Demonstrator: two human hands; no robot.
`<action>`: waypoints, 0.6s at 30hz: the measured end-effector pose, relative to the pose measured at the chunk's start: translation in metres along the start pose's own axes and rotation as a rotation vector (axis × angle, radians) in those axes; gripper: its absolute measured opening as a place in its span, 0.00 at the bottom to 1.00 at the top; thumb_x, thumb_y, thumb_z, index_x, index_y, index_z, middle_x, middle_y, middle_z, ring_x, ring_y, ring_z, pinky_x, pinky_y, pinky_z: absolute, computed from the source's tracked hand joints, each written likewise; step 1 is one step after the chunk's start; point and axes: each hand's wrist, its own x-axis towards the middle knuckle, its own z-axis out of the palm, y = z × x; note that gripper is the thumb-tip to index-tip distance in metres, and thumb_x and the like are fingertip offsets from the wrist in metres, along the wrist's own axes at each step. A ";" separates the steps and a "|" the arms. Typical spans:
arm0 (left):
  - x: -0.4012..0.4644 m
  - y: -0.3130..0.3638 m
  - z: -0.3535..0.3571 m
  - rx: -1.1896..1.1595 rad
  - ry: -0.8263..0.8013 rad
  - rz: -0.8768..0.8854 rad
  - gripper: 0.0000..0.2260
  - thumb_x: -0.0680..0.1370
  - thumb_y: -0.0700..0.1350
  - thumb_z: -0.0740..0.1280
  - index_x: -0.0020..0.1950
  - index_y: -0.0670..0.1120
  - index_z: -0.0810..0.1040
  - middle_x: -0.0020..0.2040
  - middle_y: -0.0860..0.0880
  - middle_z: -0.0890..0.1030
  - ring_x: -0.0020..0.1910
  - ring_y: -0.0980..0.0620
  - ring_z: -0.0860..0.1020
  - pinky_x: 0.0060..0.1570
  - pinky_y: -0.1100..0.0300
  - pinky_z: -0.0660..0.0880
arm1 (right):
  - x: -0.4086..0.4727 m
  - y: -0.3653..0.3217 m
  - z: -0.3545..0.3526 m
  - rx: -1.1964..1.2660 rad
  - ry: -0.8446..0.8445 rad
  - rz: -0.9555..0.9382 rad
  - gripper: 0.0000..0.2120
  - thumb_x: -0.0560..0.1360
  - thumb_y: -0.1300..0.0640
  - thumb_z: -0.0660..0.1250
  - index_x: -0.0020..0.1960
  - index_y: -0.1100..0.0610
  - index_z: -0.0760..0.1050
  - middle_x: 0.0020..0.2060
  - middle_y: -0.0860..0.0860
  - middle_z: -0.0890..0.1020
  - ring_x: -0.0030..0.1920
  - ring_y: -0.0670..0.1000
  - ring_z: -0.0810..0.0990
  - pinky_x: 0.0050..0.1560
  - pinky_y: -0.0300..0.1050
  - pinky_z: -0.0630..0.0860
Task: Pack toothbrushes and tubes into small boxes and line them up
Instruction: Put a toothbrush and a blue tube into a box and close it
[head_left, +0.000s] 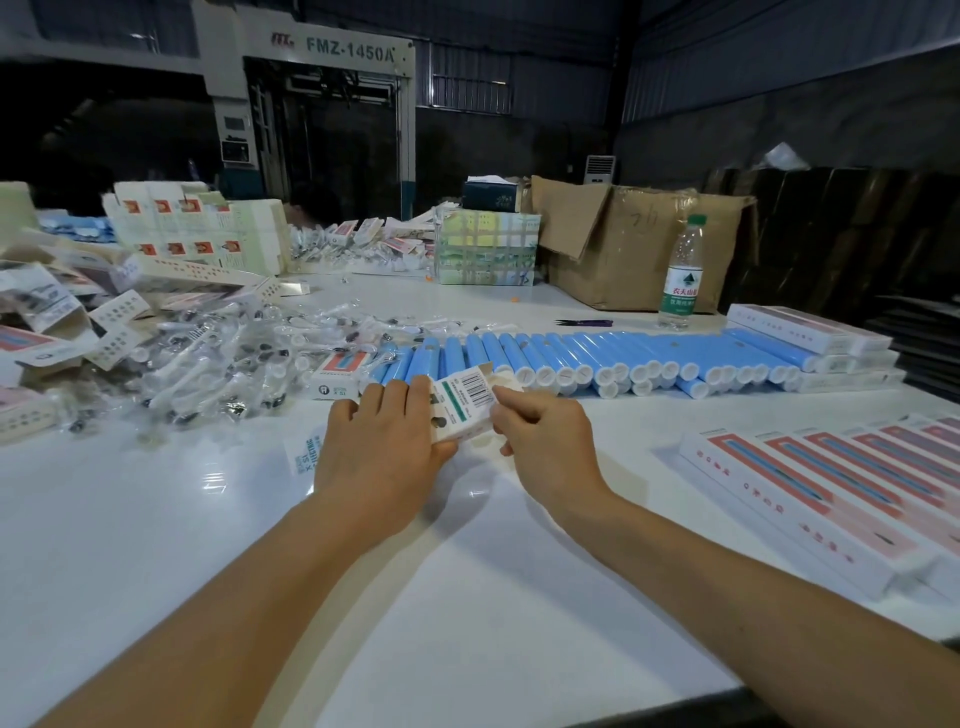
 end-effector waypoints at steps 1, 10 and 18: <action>0.000 0.000 0.000 -0.004 0.002 0.003 0.28 0.79 0.62 0.50 0.73 0.47 0.52 0.67 0.50 0.66 0.63 0.49 0.66 0.58 0.54 0.63 | 0.000 0.000 0.000 0.007 0.002 -0.004 0.08 0.75 0.65 0.65 0.50 0.59 0.82 0.39 0.49 0.83 0.40 0.47 0.77 0.44 0.49 0.78; -0.010 0.006 -0.001 0.024 0.033 0.082 0.29 0.79 0.62 0.51 0.74 0.47 0.52 0.66 0.50 0.66 0.63 0.49 0.65 0.59 0.54 0.63 | 0.004 0.001 -0.004 -0.073 -0.085 0.060 0.25 0.78 0.60 0.62 0.74 0.52 0.64 0.28 0.41 0.75 0.28 0.34 0.74 0.26 0.28 0.68; -0.013 0.011 -0.003 0.051 0.038 0.082 0.29 0.79 0.62 0.50 0.74 0.46 0.50 0.67 0.50 0.65 0.62 0.50 0.65 0.57 0.54 0.63 | 0.003 0.004 -0.001 -0.166 -0.045 0.020 0.07 0.79 0.58 0.62 0.44 0.50 0.75 0.47 0.50 0.79 0.47 0.46 0.79 0.40 0.36 0.76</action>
